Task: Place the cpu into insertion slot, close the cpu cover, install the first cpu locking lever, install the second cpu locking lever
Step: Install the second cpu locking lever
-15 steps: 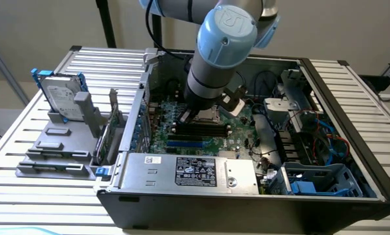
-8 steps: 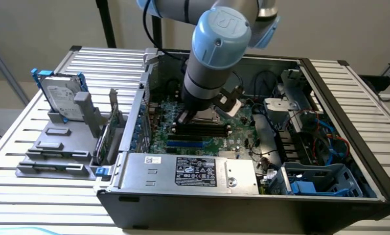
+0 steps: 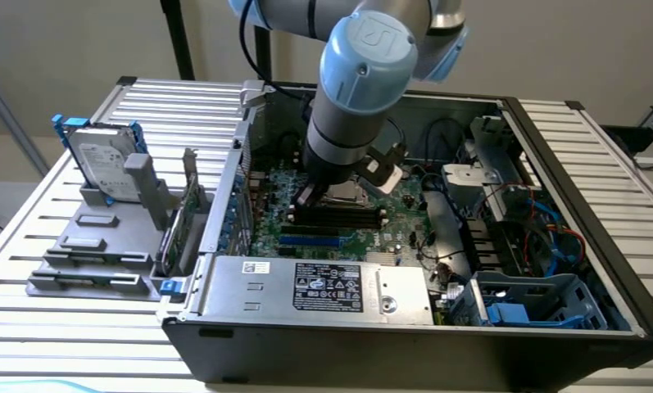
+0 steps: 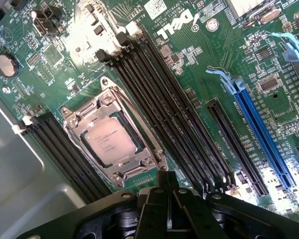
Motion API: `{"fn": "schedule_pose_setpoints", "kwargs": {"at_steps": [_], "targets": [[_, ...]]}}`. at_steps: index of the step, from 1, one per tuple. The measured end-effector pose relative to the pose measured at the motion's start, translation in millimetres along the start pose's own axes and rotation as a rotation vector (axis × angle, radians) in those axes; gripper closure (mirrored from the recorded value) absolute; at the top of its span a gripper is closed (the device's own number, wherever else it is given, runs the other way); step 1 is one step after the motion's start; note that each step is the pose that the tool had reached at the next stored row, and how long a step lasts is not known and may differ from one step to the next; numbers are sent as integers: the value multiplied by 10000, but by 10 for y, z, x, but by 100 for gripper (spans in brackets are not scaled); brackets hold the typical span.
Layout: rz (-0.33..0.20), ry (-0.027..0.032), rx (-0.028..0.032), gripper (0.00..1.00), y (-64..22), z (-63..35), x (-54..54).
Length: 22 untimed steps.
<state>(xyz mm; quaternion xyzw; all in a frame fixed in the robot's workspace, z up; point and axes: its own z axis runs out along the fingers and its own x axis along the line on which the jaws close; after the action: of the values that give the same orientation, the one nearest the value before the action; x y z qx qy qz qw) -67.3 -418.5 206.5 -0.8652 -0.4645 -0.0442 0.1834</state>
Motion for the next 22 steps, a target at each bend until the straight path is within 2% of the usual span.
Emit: {"fn": "schedule_pose_setpoints", "kwargs": {"at_steps": [3, 6, 22], "targets": [[21, -62, -63, 89, 2, 11, -3], [36, -92, -106, 89, 2, 30, -8], [60, -118, -202, 89, -65, 155, 35]]}}
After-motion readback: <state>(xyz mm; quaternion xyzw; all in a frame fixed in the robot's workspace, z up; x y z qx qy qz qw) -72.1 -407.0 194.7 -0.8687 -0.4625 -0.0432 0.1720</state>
